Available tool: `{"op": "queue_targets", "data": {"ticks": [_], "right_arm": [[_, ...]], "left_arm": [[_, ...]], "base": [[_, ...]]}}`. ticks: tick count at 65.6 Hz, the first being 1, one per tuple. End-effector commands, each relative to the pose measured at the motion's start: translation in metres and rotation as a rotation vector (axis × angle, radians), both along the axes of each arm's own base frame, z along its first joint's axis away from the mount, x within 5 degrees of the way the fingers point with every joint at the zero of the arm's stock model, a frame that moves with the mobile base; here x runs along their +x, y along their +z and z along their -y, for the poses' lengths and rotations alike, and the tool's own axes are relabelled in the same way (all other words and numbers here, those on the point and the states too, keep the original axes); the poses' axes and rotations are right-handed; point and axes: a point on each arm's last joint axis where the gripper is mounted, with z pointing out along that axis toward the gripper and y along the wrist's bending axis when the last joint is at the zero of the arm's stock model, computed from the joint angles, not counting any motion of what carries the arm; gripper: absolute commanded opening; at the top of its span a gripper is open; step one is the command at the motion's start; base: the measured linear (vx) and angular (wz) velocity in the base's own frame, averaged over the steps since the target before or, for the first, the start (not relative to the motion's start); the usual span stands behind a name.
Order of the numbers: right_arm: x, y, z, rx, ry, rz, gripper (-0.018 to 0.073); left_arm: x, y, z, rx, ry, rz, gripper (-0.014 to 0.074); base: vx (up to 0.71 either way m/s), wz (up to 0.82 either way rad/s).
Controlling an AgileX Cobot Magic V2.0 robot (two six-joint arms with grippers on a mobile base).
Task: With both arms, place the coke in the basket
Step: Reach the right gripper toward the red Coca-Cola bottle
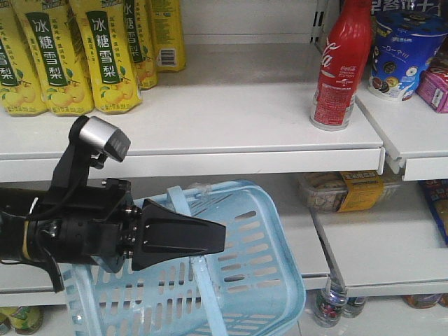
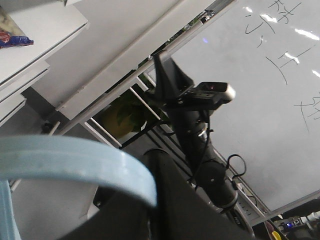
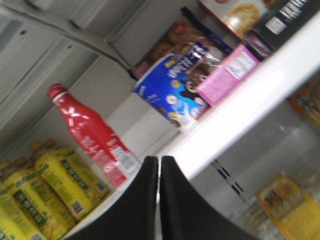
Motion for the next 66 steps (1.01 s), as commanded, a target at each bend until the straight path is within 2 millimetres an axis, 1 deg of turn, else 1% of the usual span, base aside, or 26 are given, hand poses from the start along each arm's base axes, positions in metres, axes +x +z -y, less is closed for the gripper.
{"op": "queue_targets", "data": {"ticks": [1, 6, 7, 13, 16, 19, 30, 37, 41, 49, 56, 61, 66], "right_arm": [[-0.018, 0.055, -0.002, -0.192, -0.046, 0.147, 0.0000], [-0.022, 0.082, -0.002, -0.303, -0.088, 0.120, 0.0017], [-0.025, 0.090, -0.002, -0.320, -0.098, 0.129, 0.0023], [-0.024, 0.117, -0.001, -0.404, -0.142, 0.121, 0.0086], [-0.020, 0.126, -0.001, -0.445, -0.157, 0.115, 0.0139], [-0.014, 0.129, -0.001, -0.476, -0.163, 0.102, 0.0194], [0.011, 0.136, -0.007, -0.501, -0.118, 0.126, 0.0484], [0.029, 0.142, -0.011, -0.531, -0.091, 0.147, 0.0608], [0.042, 0.146, -0.013, -0.561, -0.077, 0.129, 0.0630], [0.064, 0.160, -0.018, -0.634, -0.036, 0.120, 0.0617], [0.083, 0.170, -0.030, -0.694, 0.077, 0.146, 0.0585], [0.097, 0.173, -0.037, -0.726, 0.168, 0.120, 0.0573], [0.110, 0.177, -0.038, -0.747, 0.190, 0.061, 0.0572]], "left_arm": [[-0.017, 0.028, -0.001, -0.177, -0.146, 0.027, -0.0006], [-0.017, 0.028, -0.001, -0.177, -0.146, 0.027, -0.0006], [-0.017, 0.028, -0.001, -0.177, -0.146, 0.027, -0.0006], [-0.017, 0.028, -0.001, -0.177, -0.146, 0.027, -0.0006], [-0.017, 0.028, -0.001, -0.177, -0.146, 0.027, -0.0006], [-0.017, 0.028, -0.001, -0.177, -0.146, 0.027, -0.0006], [-0.017, 0.028, -0.001, -0.177, -0.146, 0.027, -0.0006], [-0.017, 0.028, -0.001, -0.177, -0.146, 0.027, -0.0006], [-0.017, 0.028, -0.001, -0.177, -0.146, 0.027, -0.0006], [-0.017, 0.028, -0.001, -0.177, -0.146, 0.027, -0.0006], [-0.017, 0.028, -0.001, -0.177, -0.146, 0.027, -0.0006], [-0.017, 0.028, -0.001, -0.177, -0.146, 0.027, -0.0006], [-0.017, 0.028, -0.001, -0.177, -0.146, 0.027, -0.0006]], "base": [[0.00, 0.00], [0.00, 0.00], [0.00, 0.00], [0.00, 0.00], [0.00, 0.00], [0.00, 0.00], [0.00, 0.00], [0.00, 0.00], [0.00, 0.00], [0.00, 0.00], [0.00, 0.00], [0.00, 0.00], [0.00, 0.00]]}}
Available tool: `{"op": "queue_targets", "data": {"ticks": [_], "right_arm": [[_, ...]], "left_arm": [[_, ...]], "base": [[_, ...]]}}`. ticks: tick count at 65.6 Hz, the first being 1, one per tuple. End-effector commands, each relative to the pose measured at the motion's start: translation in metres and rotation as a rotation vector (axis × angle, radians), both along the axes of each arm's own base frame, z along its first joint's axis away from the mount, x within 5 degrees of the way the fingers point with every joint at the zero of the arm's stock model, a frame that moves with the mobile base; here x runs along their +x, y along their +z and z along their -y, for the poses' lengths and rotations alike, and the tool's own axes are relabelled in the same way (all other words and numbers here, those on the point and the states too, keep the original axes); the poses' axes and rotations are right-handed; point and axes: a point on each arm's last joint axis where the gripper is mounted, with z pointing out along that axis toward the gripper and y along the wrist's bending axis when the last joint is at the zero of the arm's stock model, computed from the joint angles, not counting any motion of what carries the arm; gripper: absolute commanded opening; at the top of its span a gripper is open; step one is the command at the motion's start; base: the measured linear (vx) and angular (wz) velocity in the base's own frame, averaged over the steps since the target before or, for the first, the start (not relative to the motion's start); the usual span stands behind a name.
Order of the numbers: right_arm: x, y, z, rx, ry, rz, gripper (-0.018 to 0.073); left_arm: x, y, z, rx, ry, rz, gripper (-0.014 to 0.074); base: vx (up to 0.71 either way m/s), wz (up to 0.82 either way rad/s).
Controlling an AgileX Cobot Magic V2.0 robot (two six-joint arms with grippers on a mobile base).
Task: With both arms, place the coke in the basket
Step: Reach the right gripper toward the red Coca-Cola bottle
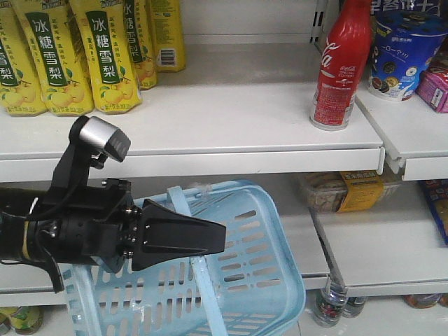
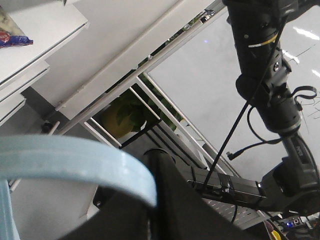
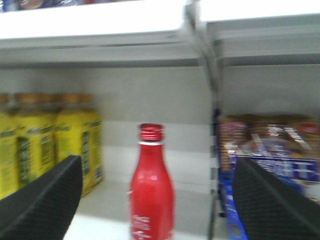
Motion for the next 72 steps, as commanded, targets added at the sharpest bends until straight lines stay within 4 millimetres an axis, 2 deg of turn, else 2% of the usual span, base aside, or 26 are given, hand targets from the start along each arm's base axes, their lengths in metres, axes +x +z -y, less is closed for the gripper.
{"op": "queue_targets", "data": {"ticks": [1, 12, 25, 36, 55, 64, 72], "right_arm": [[0.014, 0.016, -0.006, -0.049, 0.057, -0.028, 0.0572], [0.043, 0.023, -0.013, -0.133, 0.123, -0.092, 0.0572], [0.075, 0.036, -0.016, -0.124, 0.153, -0.107, 0.0572], [0.106, 0.035, -0.017, -0.121, 0.159, -0.139, 0.0572], [0.140, 0.033, -0.020, -0.118, 0.193, -0.165, 0.0547], [0.143, 0.031, -0.023, -0.126, 0.229, -0.163, 0.0447], [0.142, 0.031, -0.025, -0.129, 0.248, -0.163, 0.0260]], "left_arm": [[-0.017, 0.028, -0.001, -0.177, -0.146, 0.027, -0.0006], [-0.017, 0.028, -0.001, -0.177, -0.146, 0.027, -0.0006], [-0.017, 0.028, -0.001, -0.177, -0.146, 0.027, -0.0006], [-0.017, 0.028, -0.001, -0.177, -0.146, 0.027, -0.0006], [-0.017, 0.028, -0.001, -0.177, -0.146, 0.027, -0.0006], [-0.017, 0.028, -0.001, -0.177, -0.146, 0.027, -0.0006], [-0.017, 0.028, -0.001, -0.177, -0.146, 0.027, -0.0006]], "base": [[0.00, 0.00], [0.00, 0.00], [0.00, 0.00], [0.00, 0.00], [0.00, 0.00], [0.00, 0.00], [0.00, 0.00]]}}
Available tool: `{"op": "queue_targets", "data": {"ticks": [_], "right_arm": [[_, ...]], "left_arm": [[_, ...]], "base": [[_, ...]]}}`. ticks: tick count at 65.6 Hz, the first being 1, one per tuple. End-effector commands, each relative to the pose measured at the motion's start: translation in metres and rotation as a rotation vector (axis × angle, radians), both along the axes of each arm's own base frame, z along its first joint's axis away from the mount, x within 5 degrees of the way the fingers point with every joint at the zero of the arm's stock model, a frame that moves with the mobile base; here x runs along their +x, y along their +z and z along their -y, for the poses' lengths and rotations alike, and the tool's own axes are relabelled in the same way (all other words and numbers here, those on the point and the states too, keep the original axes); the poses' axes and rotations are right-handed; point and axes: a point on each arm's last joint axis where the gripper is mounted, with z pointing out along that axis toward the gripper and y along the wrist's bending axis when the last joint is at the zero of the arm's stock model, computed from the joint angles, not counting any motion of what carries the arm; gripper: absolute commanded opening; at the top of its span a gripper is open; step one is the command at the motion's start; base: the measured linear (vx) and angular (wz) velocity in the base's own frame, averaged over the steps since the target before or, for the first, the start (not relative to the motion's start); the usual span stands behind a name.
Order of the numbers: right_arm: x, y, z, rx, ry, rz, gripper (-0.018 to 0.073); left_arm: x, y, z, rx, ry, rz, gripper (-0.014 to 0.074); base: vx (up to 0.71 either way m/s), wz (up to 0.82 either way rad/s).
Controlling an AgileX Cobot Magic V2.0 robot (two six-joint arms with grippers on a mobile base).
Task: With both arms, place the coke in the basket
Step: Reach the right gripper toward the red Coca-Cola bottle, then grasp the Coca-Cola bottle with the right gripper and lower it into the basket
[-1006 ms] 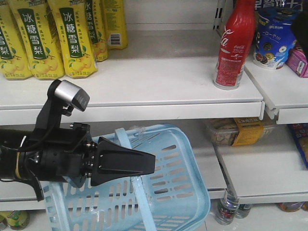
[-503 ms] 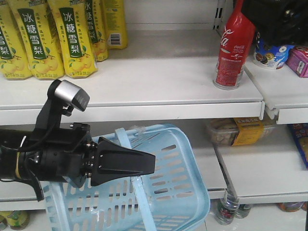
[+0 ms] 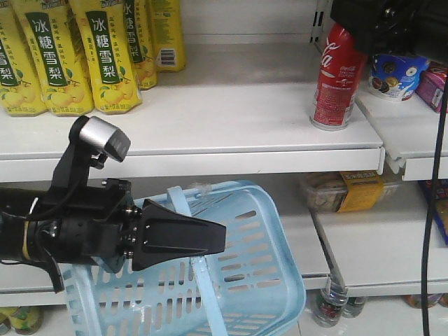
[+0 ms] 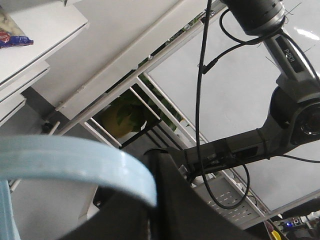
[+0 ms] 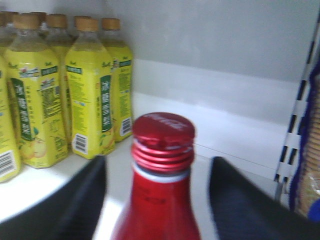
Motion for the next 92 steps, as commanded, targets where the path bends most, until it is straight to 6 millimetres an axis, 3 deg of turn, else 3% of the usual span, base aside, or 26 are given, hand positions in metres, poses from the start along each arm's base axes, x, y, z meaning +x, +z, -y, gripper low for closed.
{"op": "queue_targets", "data": {"ticks": [1, 10, 23, 40, 53, 60, 79, 92], "right_arm": [[-0.008, 0.021, 0.000, 0.030, 0.010, 0.063, 0.0221], [-0.009, 0.020, -0.001, 0.028, 0.033, 0.064, -0.0015], [-0.038, 0.031, -0.010, -0.054, 0.168, 0.091, -0.0006], [-0.121, 0.065, -0.014, -0.081, 0.249, 0.155, -0.0005], [-0.162, 0.061, -0.019, -0.044, 0.360, 0.117, -0.0005], [-0.167, 0.044, -0.022, -0.046, 0.405, 0.062, -0.0005], [-0.158, -0.015, -0.027, -0.034, 0.529, -0.157, -0.0005], [-0.150, -0.027, -0.039, 0.007, 0.596, -0.180, -0.0005]], "left_arm": [[-0.017, 0.028, -0.001, -0.177, -0.146, 0.027, -0.0006], [-0.017, 0.028, -0.001, -0.177, -0.146, 0.027, -0.0006], [-0.017, 0.028, -0.001, -0.177, -0.146, 0.027, -0.0006], [-0.017, 0.028, -0.001, -0.177, -0.146, 0.027, -0.0006], [-0.017, 0.028, -0.001, -0.177, -0.146, 0.027, -0.0006], [-0.017, 0.028, -0.001, -0.177, -0.146, 0.027, -0.0006], [-0.017, 0.028, -0.001, -0.177, -0.146, 0.027, -0.0006], [-0.017, 0.028, -0.001, -0.177, -0.146, 0.027, -0.0006]], "base": [[0.00, 0.00], [0.00, 0.00], [0.00, 0.00], [0.00, 0.00], [0.00, 0.00], [0.00, 0.00], [0.00, 0.00], [0.00, 0.00]]}}
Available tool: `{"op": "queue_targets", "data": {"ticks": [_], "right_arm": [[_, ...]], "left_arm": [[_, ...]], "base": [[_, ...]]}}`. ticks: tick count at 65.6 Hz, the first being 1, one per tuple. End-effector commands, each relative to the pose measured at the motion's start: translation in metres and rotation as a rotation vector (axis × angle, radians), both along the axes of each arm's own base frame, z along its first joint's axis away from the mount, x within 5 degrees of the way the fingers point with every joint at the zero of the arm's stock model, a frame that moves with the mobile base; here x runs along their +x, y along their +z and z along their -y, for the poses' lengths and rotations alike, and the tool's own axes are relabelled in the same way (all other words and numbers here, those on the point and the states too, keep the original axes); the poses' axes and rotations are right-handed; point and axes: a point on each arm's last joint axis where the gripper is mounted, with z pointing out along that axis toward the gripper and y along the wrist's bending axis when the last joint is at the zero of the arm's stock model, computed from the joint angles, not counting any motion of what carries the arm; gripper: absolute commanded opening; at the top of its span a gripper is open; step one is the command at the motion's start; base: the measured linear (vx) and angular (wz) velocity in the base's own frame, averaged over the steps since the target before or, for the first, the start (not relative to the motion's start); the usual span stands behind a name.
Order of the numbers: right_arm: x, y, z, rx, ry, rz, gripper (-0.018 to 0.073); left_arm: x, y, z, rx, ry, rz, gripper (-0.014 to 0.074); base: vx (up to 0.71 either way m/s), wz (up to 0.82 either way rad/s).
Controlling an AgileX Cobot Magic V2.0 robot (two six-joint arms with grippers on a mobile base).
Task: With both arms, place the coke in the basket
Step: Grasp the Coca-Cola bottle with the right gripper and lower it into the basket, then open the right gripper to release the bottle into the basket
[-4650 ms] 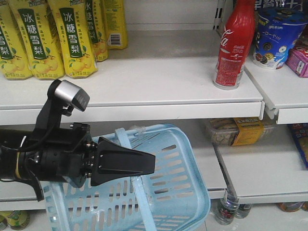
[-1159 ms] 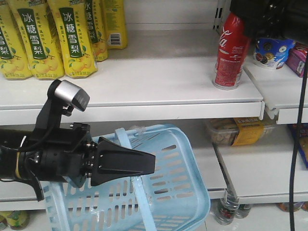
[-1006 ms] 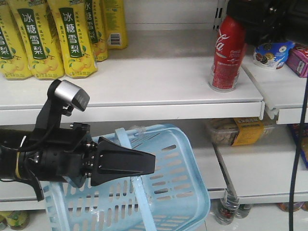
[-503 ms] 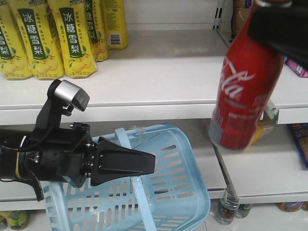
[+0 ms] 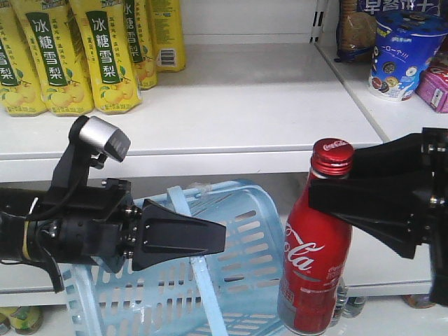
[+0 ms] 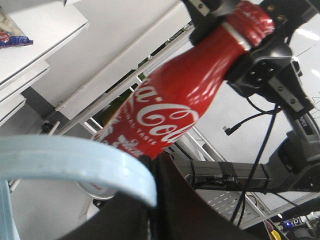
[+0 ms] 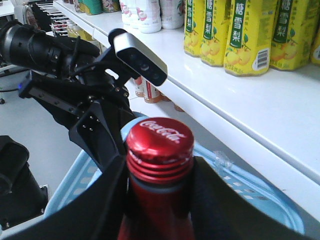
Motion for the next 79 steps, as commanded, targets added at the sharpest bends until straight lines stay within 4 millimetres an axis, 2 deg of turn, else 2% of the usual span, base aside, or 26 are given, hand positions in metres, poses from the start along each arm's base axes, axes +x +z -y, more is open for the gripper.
{"op": "queue_targets", "data": {"ticks": [1, 8, 26, 63, 72, 79], "right_arm": [[0.004, 0.010, -0.010, 0.054, 0.030, 0.044, -0.0005], [0.017, 0.000, -0.027, -0.020, -0.013, 0.091, -0.0005], [0.042, -0.031, -0.066, -0.118, -0.037, 0.065, -0.0005], [0.073, -0.077, -0.084, -0.226, 0.015, -0.037, 0.0001], [0.076, -0.084, -0.087, -0.235, 0.032, -0.058, 0.0047], [0.074, -0.084, -0.088, -0.238, 0.059, -0.044, 0.0132]], "left_arm": [[-0.017, 0.028, -0.001, -0.177, -0.146, 0.027, -0.0006], [-0.017, 0.028, -0.001, -0.177, -0.146, 0.027, -0.0006], [-0.017, 0.028, -0.001, -0.177, -0.146, 0.027, -0.0006], [-0.017, 0.028, -0.001, -0.177, -0.146, 0.027, -0.0006], [-0.017, 0.028, -0.001, -0.177, -0.146, 0.027, -0.0006], [-0.017, 0.028, -0.001, -0.177, -0.146, 0.027, -0.0006]], "base": [[0.00, 0.00], [0.00, 0.00], [0.00, 0.00], [0.00, 0.00], [0.00, 0.00], [0.00, 0.00]]}}
